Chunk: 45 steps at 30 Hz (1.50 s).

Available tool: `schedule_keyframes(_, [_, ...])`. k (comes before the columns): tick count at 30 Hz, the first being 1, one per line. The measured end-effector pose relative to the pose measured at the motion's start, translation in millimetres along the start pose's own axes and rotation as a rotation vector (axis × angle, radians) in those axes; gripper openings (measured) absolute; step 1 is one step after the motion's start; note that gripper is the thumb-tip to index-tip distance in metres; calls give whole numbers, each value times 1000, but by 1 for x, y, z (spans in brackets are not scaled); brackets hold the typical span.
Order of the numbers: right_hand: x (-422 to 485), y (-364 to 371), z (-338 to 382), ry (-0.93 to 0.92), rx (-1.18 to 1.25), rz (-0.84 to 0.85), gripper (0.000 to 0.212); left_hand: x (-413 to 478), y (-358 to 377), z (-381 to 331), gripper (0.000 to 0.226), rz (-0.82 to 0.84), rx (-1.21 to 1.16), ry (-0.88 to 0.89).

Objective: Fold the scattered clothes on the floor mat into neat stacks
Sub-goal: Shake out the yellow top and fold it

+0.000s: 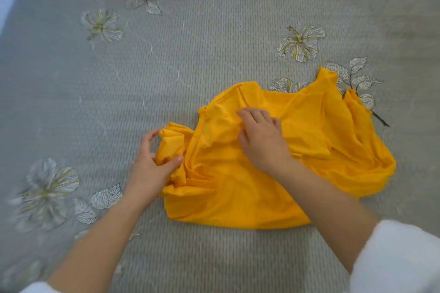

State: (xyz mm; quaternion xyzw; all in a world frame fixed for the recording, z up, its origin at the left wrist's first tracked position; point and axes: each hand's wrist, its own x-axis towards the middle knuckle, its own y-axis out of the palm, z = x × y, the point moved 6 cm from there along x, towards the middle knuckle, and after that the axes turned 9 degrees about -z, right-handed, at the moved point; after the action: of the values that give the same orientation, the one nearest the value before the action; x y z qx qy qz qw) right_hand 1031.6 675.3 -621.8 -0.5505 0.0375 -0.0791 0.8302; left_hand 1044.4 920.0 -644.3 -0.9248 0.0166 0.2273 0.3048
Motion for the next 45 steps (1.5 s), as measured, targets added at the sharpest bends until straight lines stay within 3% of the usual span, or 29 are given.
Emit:
schedule_keyframes(2, [26, 16, 21, -80, -44, 57, 53, -7, -7, 3, 62, 54, 42, 98])
schedule_keyframes(4, [47, 35, 35, -123, -102, 153, 63, -11, -9, 8, 36, 133, 38, 115])
schedule_keyframes(7, [65, 44, 38, -189, -248, 237, 58, -8, -11, 14, 11, 142, 64, 104])
schedule_keyframes(9, [68, 46, 49, -308, -307, 262, 44, 0, -36, 24, 13, -72, 120, 51])
schedule_keyframes(11, [62, 29, 46, -302, -160, 246, 16, -1, -53, 22, 26, -353, 292, 52])
schedule_keyframes(12, [58, 18, 45, -281, -42, 229, 2, -10, -57, 13, 38, -468, 373, 144])
schedule_keyframes(13, [54, 3, 42, -266, 45, 191, 7, -21, -53, -1, 45, -519, 403, 291])
schedule_keyframes(15, [44, -26, 34, -227, 180, 132, 13, -43, -21, -19, 57, -363, 336, 433])
schedule_keyframes(17, [32, -55, 30, -236, 263, 87, 15, -56, 20, -11, 88, -89, 256, 243])
schedule_keyframes(19, [23, -83, 23, -218, 312, 46, 17, -67, 47, -6, 110, 6, 338, 114])
schedule_keyframes(21, [15, -115, 16, -196, 353, 4, 15, -76, 55, -16, 101, -17, 514, 124])
schedule_keyframes(23, [8, -148, 13, -182, 384, -25, 13, -85, 51, -32, 65, -55, 605, 150])
schedule_keyframes(26, [-5, -199, 12, -171, 392, -53, 16, -100, 36, -66, 11, -61, 334, 277])
schedule_keyframes(32, [-36, -316, 8, -102, 442, -162, 25, -154, -29, -144, 32, -202, -118, 359])
schedule_keyframes(37, [-75, -395, 3, -65, 397, -227, 17, -201, -86, -224, 43, -193, -211, 469])
schedule_keyframes(45, [-94, -509, 21, -49, 327, -333, 19, -251, -151, -354, 28, 225, 35, 766])
